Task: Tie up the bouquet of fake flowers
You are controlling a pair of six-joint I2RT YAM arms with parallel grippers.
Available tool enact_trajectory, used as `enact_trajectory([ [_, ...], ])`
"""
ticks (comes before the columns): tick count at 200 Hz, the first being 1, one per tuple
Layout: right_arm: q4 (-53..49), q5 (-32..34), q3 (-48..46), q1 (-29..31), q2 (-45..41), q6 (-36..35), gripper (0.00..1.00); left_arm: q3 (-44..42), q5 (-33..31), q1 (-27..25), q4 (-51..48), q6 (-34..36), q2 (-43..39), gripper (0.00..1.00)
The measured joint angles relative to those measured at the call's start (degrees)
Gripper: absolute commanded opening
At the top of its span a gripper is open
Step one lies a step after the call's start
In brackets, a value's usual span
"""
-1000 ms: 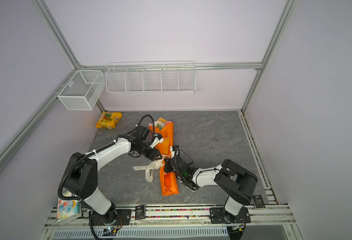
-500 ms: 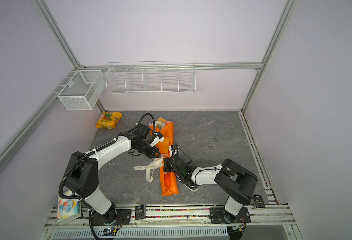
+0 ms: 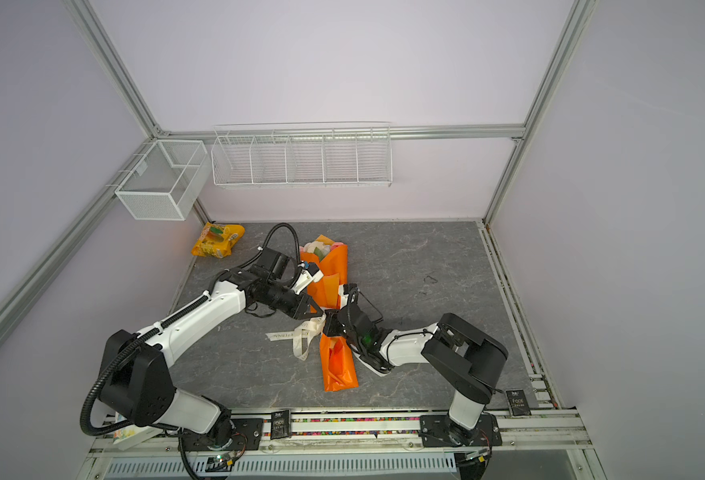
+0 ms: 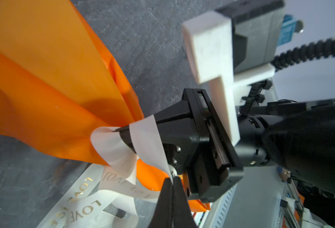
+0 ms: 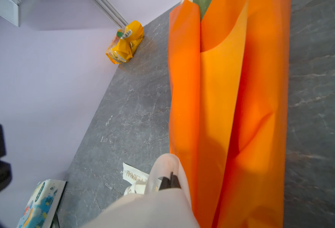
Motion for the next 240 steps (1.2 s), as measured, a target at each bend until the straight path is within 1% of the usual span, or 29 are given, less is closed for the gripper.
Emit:
enact_trajectory([
  [19,5.4,-0.2,-1.29,-0.33,0.35,0.0,0.06,-2.19,1.9,0.0,0.48,-0.85,0.26,0.02],
  [28,8.57,-0.46,-2.01,-0.37,1.14,0.04,0.06,-3.3,2.4,0.0,0.83,-1.44,0.72,0.07],
  [42,13.4,-0.98,-3.3,-0.37,3.17,0.2,0.07,-5.07,2.91,0.0,2.19,-3.1,1.86,0.08],
  [52,16.33,-1.33,-4.33,-0.39,4.76,0.39,0.07,-6.43,2.93,0.0,3.78,-4.59,2.34,0.19],
  [67,19.87,-1.33,-5.57,-0.39,6.71,0.44,0.07,-8.11,3.06,0.0,6.01,-6.97,2.43,0.22],
  [74,21.42,-1.29,-6.16,-0.39,7.32,0.42,0.07,-8.37,3.1,0.0,6.67,-7.87,2.43,0.28],
  [78,22.36,-1.27,-6.54,-0.42,7.54,0.39,0.07,-8.5,2.95,0.0,7.21,-8.04,2.4,0.3],
  [101,27.71,-1.29,-8.11,-0.46,7.91,-0.09,0.07,-9.62,2.6,0.0,9.79,-10.05,1.33,0.33],
  [122,33.68,-1.42,-8.15,-0.46,10.12,-1.6,0.07,-11.23,2.21,0.0,11.28,-11.23,-0.24,0.35],
  [147,35.78,-1.49,-8.15,-0.46,11.39,-3.78,0.06,-11.82,1.44,0.11,12.09,-12.41,-1.79,0.41],
  [187,37.99,-1.49,-8.15,-0.59,11.39,-5.95,0.07,-12.0,0.96,1.92,13.2,-12.98,-6.58,0.41],
  [204,38.25,-1.49,-8.15,-0.59,11.39,-6.82,0.07,-12.66,1.31,3.32,14.03,-13.53,-7.78,0.31],
  [219,38.45,-1.46,-8.15,-0.59,11.39,-7.63,0.07,-13.44,1.77,4.26,14.36,-13.94,-8.02,0.27],
  [230,38.47,-1.44,-8.15,-0.59,11.39,-8.13,0.07,-13.81,1.81,4.52,14.19,-13.88,-8.02,0.28],
  [240,38.47,-1.4,-8.15,-0.59,11.39,-8.48,0.07,-14.01,1.79,4.66,14.21,-13.9,-8.11,0.31],
])
